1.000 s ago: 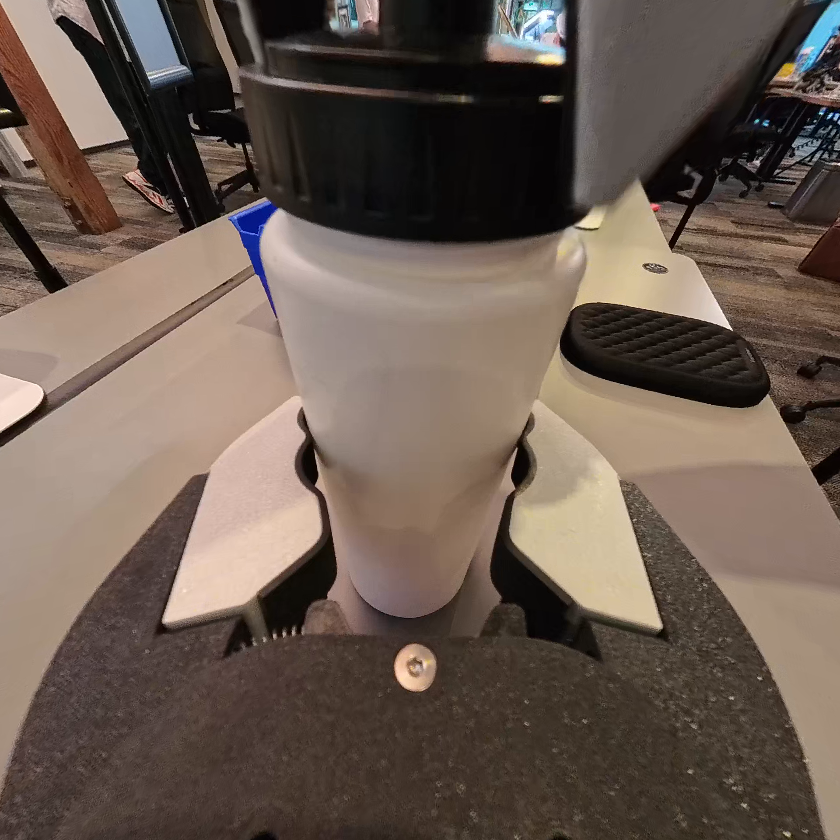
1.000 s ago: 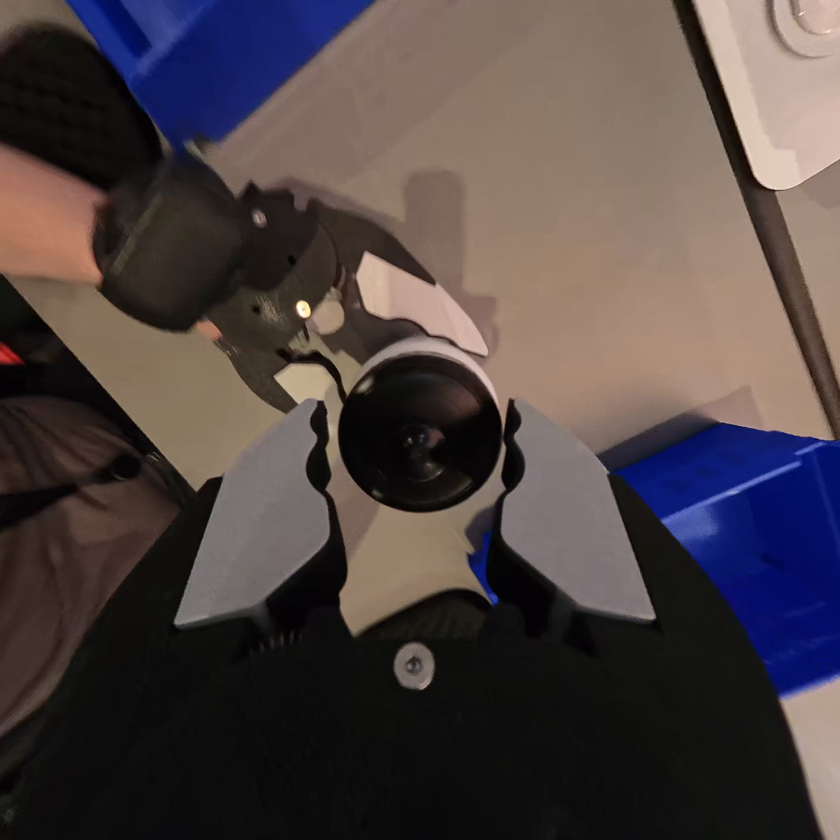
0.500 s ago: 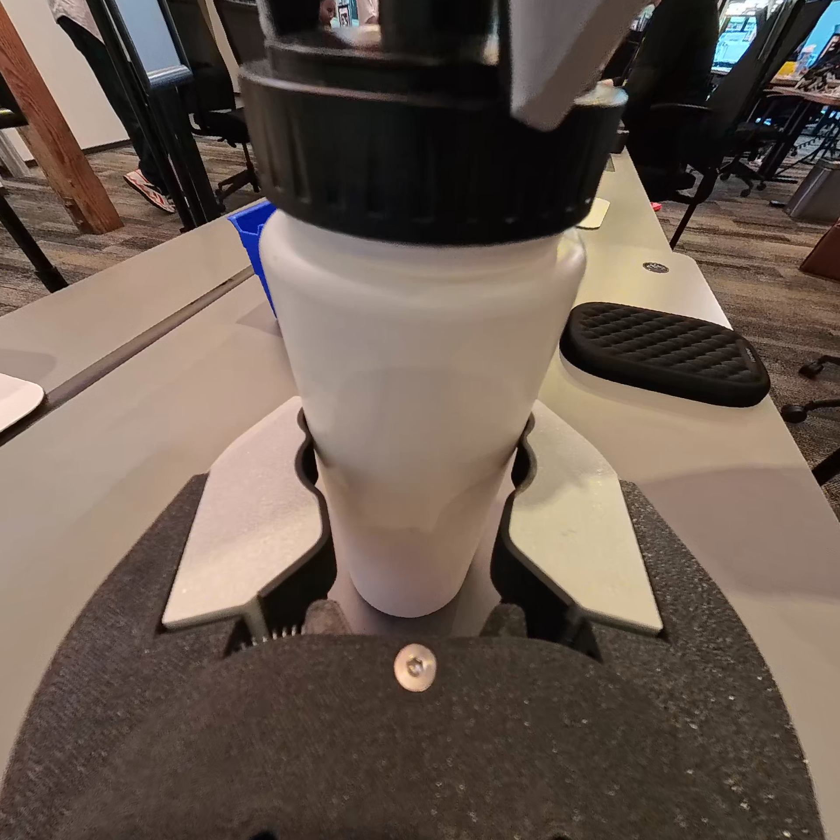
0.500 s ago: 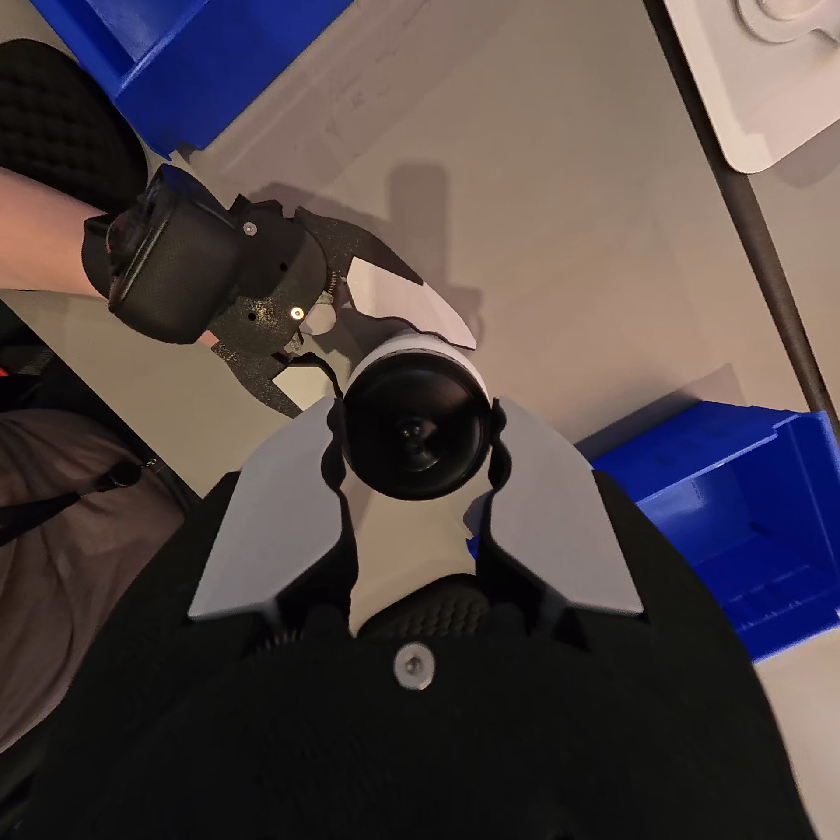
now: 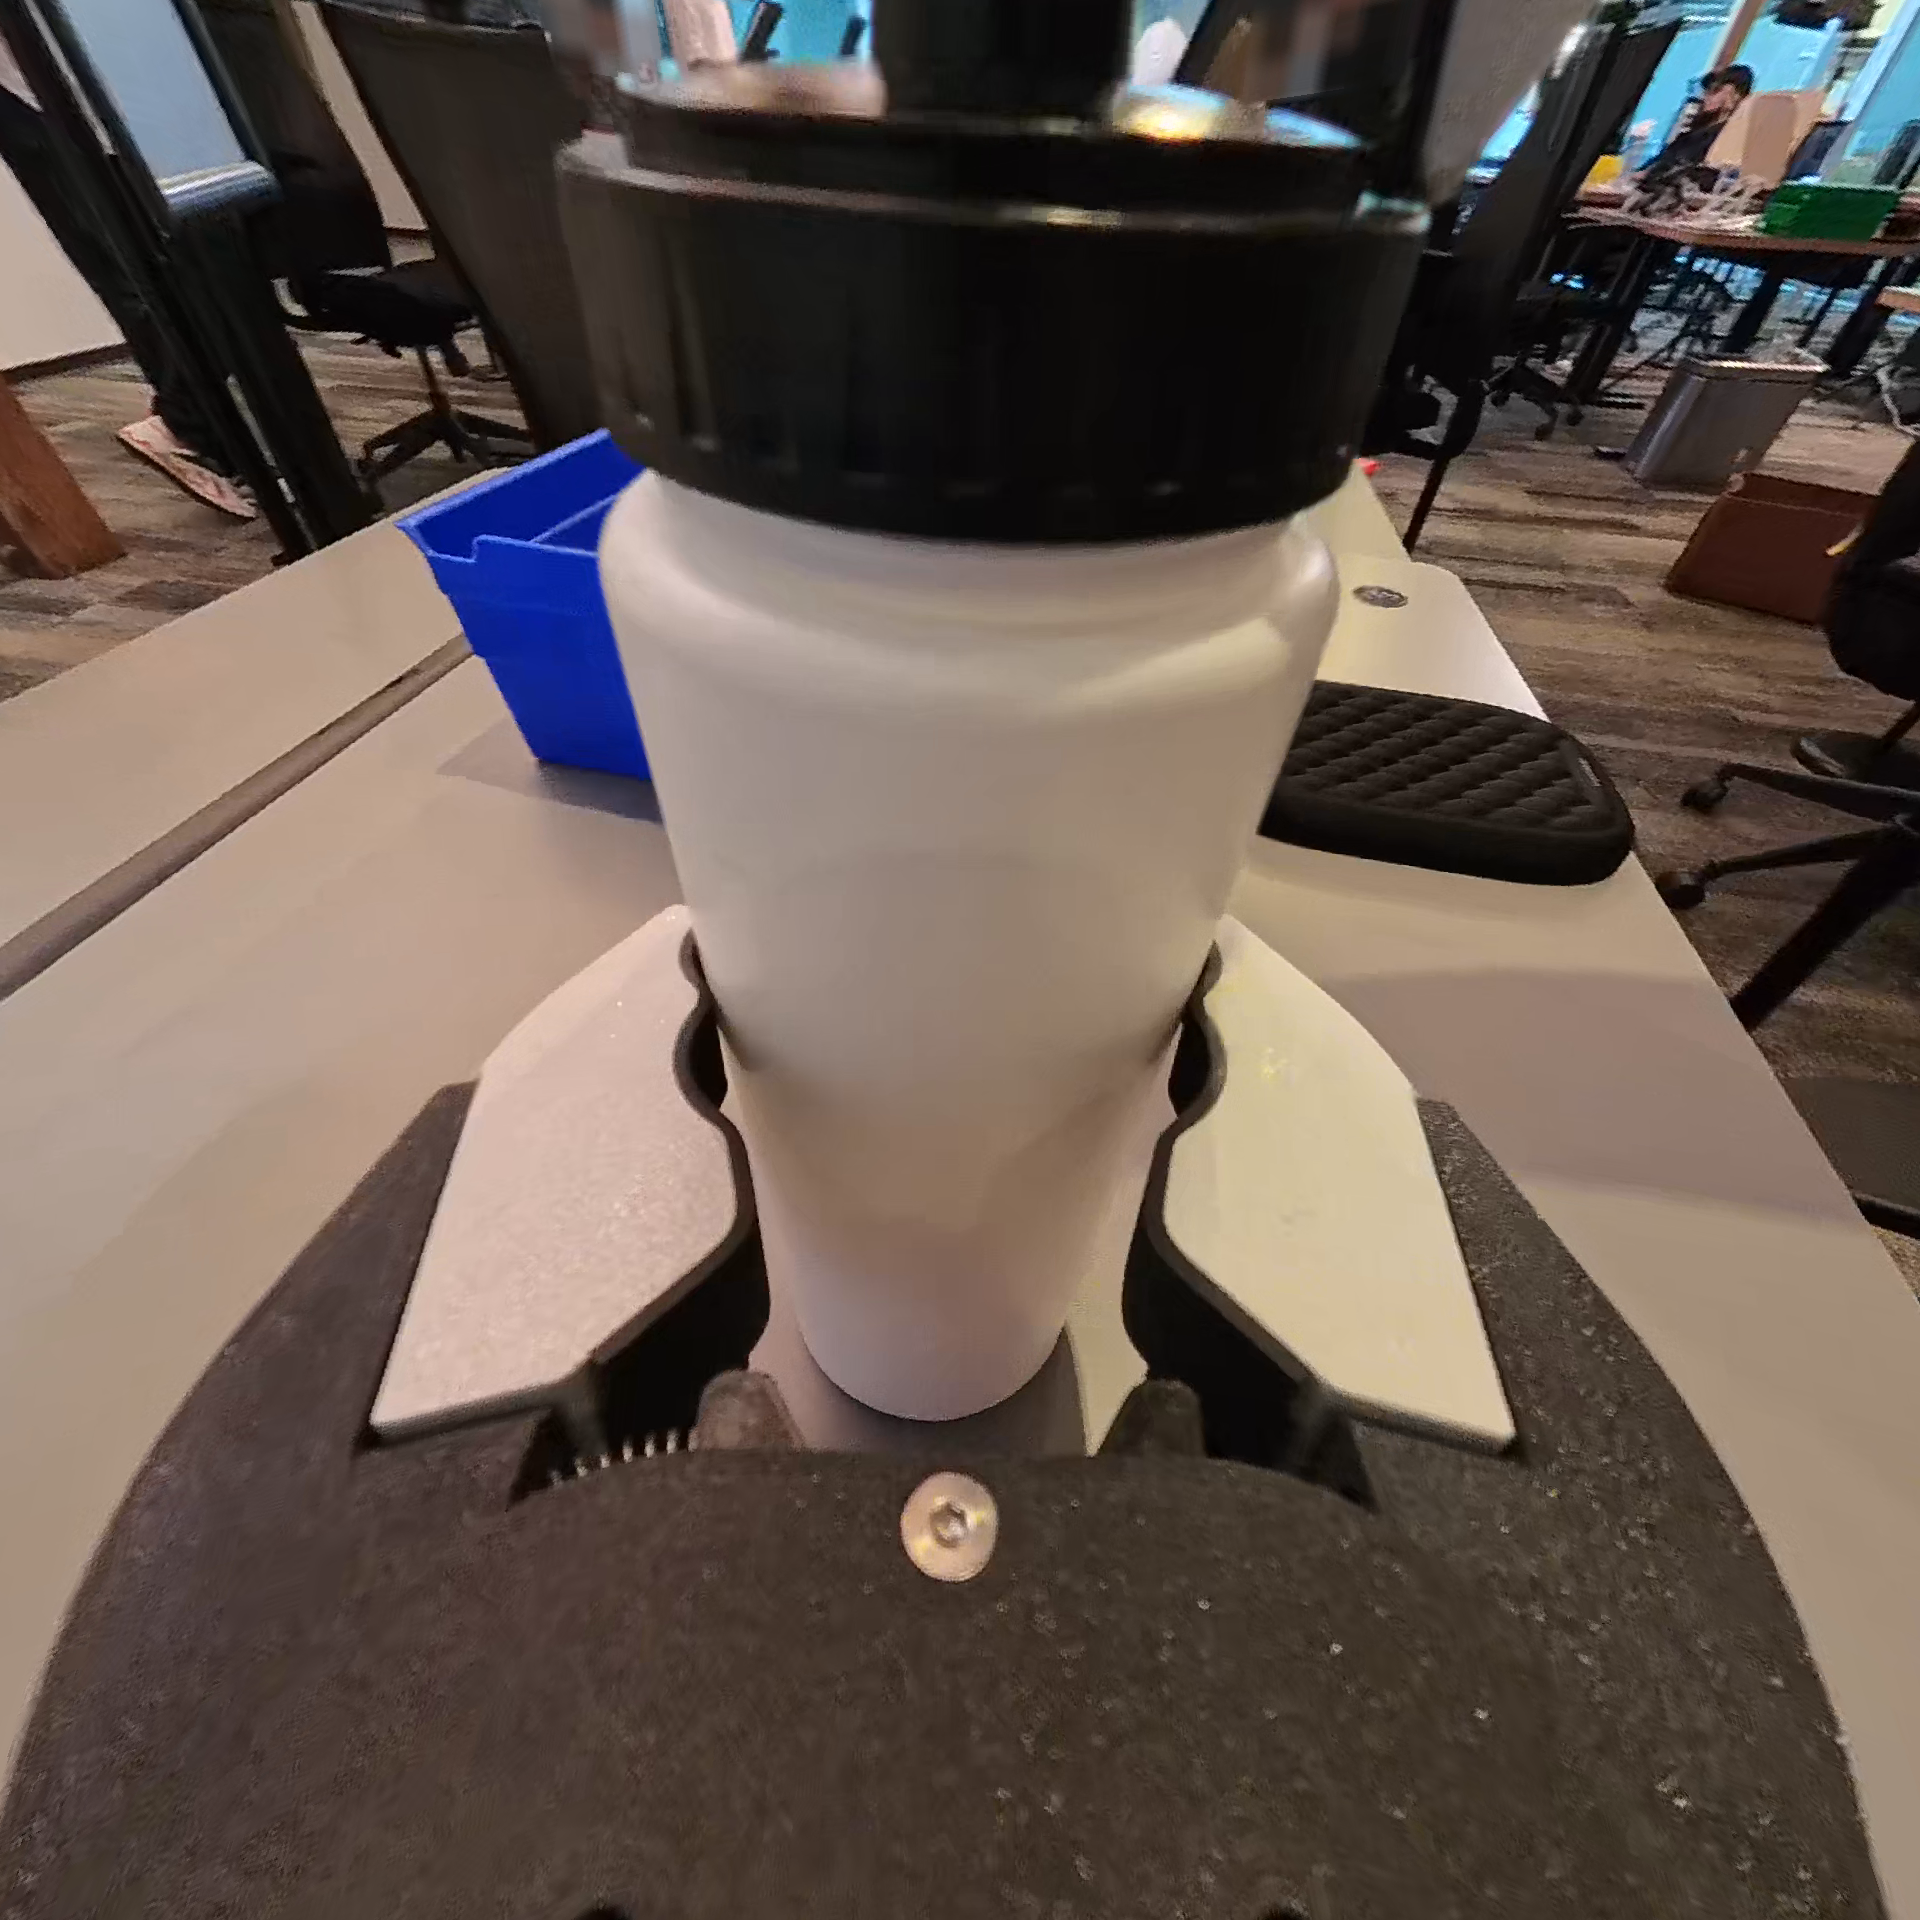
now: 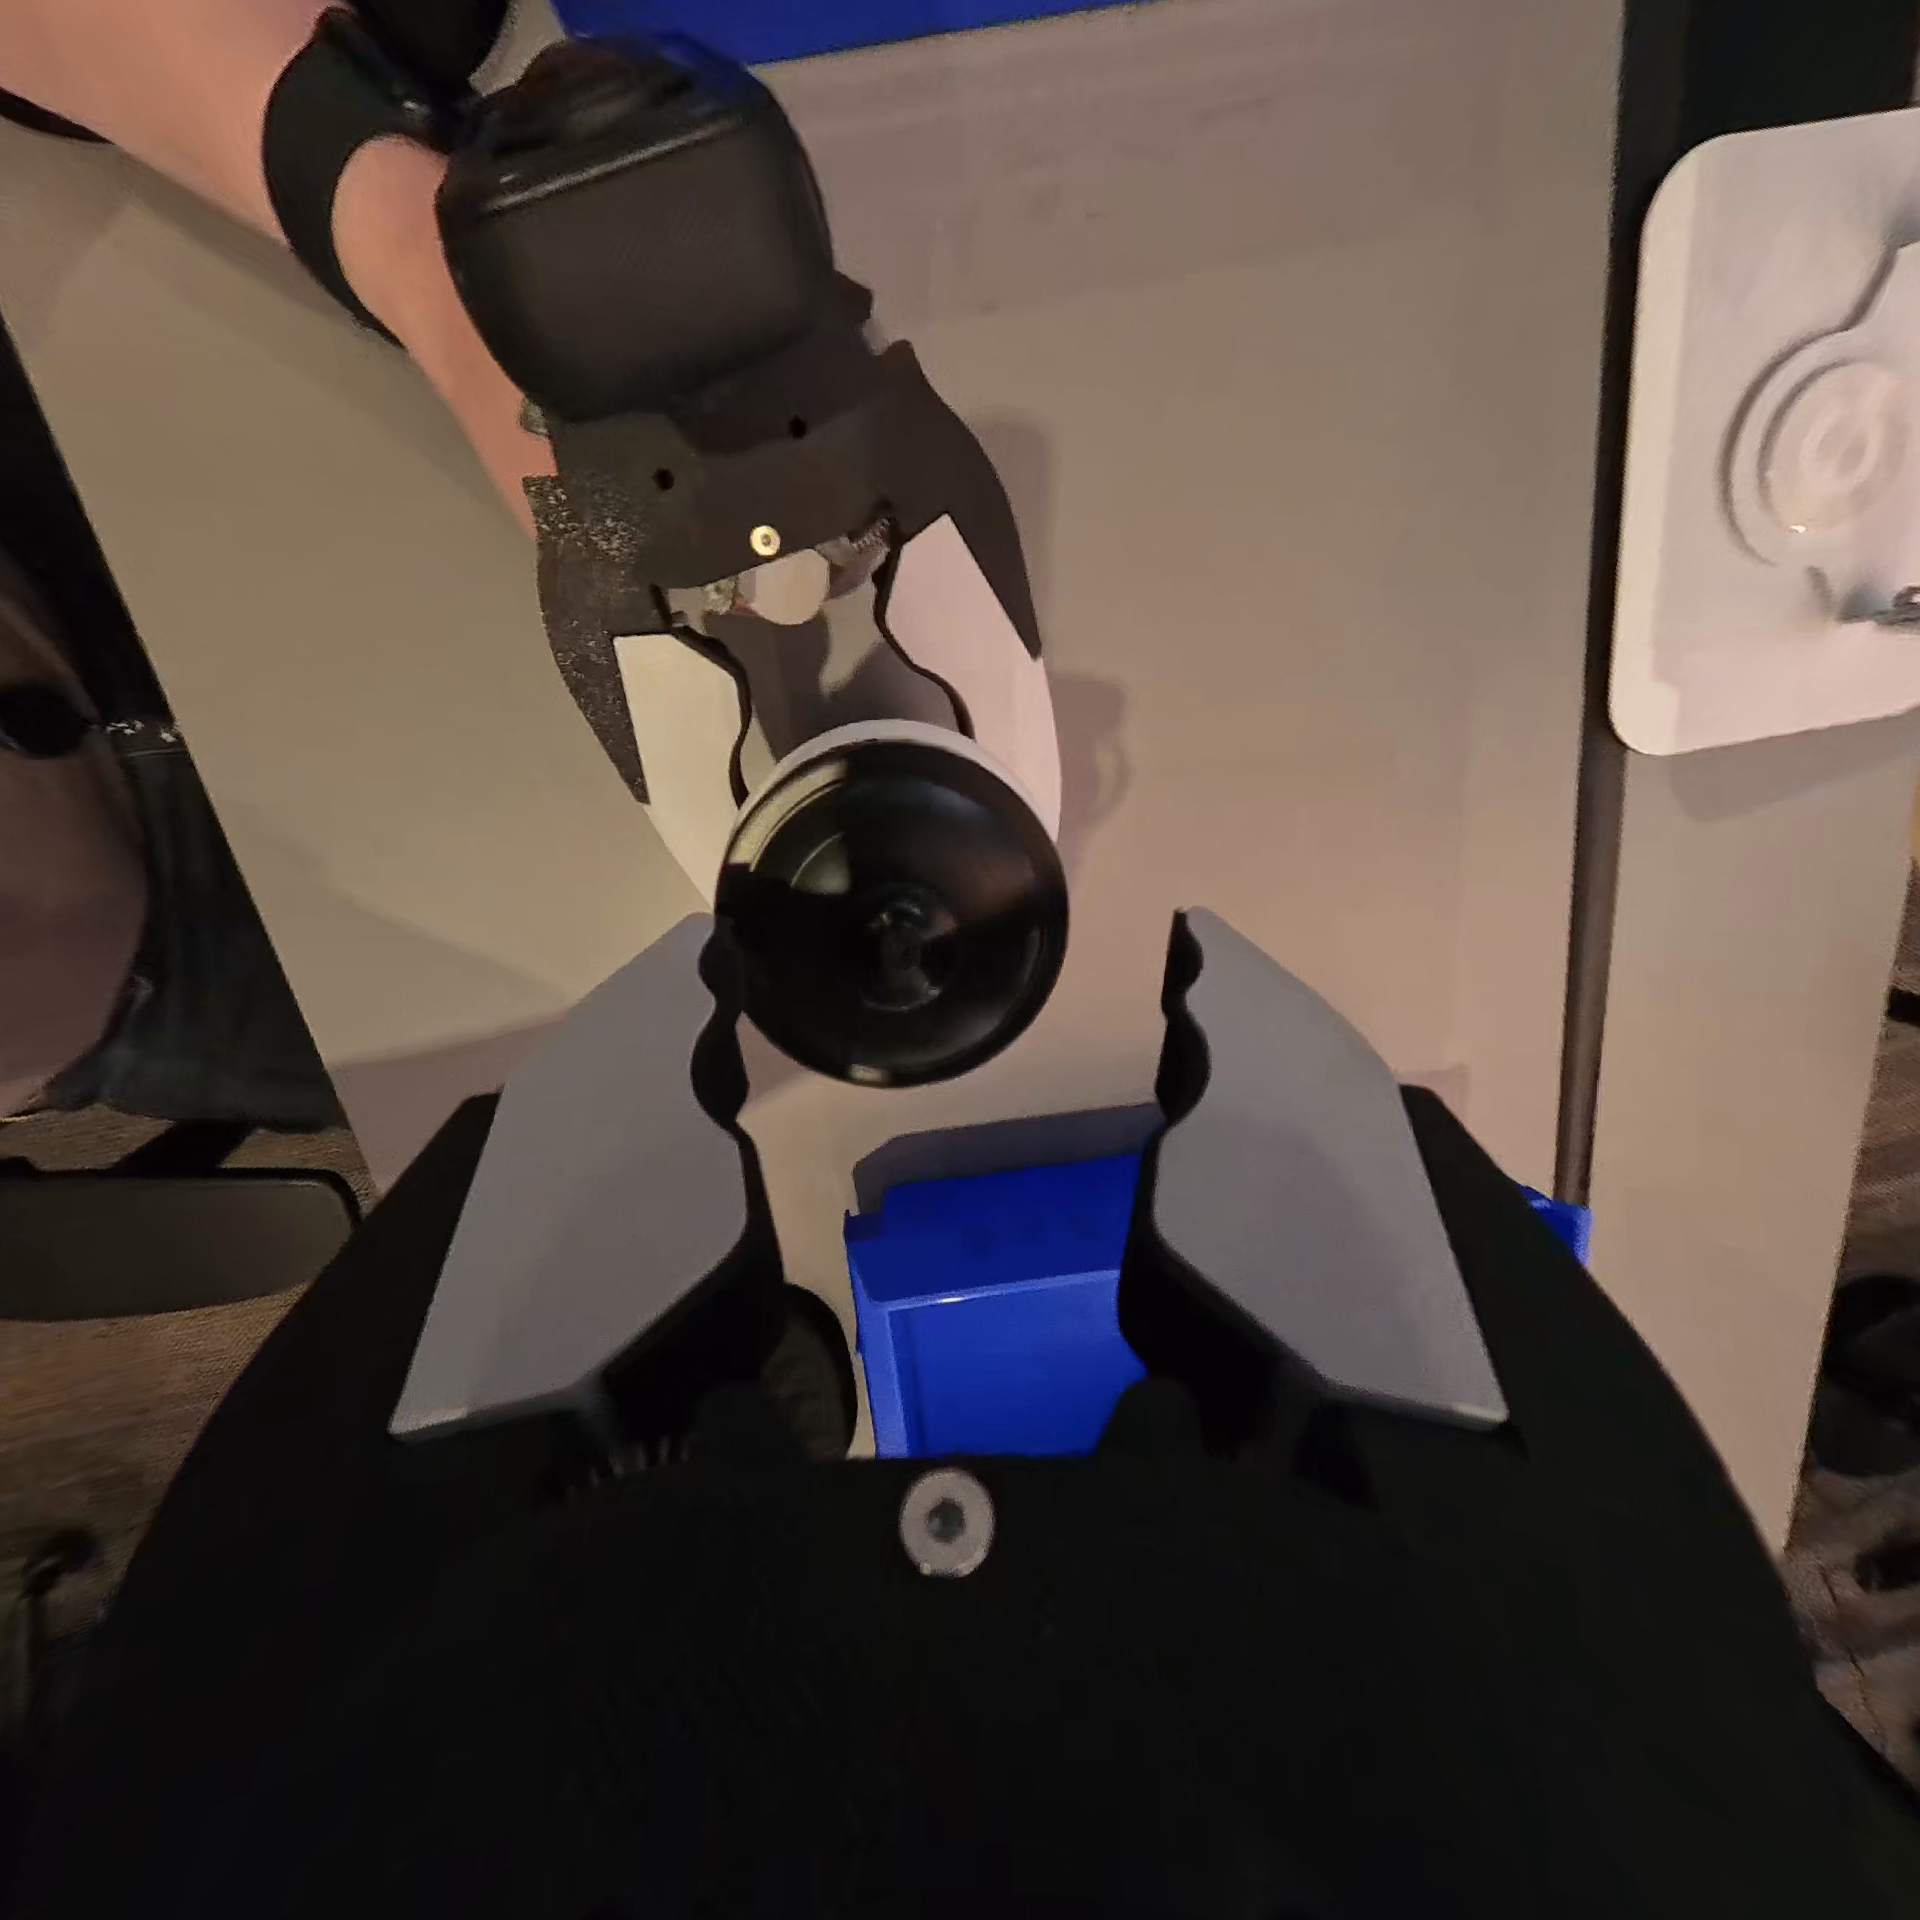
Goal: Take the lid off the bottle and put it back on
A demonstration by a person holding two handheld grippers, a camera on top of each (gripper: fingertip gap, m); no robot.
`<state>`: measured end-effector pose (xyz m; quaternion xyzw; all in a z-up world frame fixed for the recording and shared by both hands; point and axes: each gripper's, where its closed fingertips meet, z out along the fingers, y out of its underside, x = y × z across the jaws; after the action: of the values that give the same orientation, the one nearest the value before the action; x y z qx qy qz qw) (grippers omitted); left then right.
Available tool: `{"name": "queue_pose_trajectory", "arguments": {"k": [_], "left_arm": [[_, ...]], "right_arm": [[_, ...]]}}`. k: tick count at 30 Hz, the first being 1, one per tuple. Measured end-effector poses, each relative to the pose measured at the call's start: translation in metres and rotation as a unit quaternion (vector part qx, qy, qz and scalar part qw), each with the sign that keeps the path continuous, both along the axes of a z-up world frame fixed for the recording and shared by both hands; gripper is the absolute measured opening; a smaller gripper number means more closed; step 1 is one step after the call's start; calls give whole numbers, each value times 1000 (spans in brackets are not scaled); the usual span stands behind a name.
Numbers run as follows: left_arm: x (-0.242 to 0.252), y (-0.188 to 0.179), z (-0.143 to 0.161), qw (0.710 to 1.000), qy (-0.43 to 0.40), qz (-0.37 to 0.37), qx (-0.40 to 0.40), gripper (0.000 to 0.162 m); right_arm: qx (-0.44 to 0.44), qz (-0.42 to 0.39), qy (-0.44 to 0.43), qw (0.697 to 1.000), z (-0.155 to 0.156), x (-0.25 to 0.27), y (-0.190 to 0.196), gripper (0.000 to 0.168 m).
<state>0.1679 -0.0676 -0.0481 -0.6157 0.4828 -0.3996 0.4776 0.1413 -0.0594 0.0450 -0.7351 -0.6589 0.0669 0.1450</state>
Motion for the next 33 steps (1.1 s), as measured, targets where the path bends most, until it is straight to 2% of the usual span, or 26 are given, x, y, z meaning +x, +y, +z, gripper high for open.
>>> {"name": "queue_pose_trajectory", "arguments": {"k": [5, 10, 14, 16, 22, 26, 28, 30, 33], "left_arm": [[1, -3, 0, 1000, 1, -9, 1, 85], [1, -3, 0, 1000, -1, -12, 1, 85], [2, -4, 0, 1000, -1, -12, 1, 85], [1, -4, 0, 1000, -1, -11, 0, 85], [0, 1, 0, 1000, 7, 27, -4, 85], [-2, 7, -1, 998, 11, 68, -5, 85], [-2, 8, -1, 997, 13, 80, -3, 85], [-3, 8, -1, 997, 14, 78, -3, 85], [-1, 4, -1, 999, 10, 51, -3, 85]], "right_arm": [[-60, 9, -1, 998, -4, 2, -14, 82], [-45, 19, -32, 998, -13, 7, -13, 85], [-45, 19, -36, 998, -15, 6, -13, 72], [-52, 1, -38, 998, -15, 6, -13, 72], [-49, -128, -26, 990, -15, 5, -10, 71], [-43, -298, 22, 953, -15, 2, -6, 71], [-28, -339, 42, 940, -15, 2, -5, 71], [-17, -320, 42, 946, -14, 1, -5, 71], [21, -215, 16, 976, -13, 2, -5, 73]]}}
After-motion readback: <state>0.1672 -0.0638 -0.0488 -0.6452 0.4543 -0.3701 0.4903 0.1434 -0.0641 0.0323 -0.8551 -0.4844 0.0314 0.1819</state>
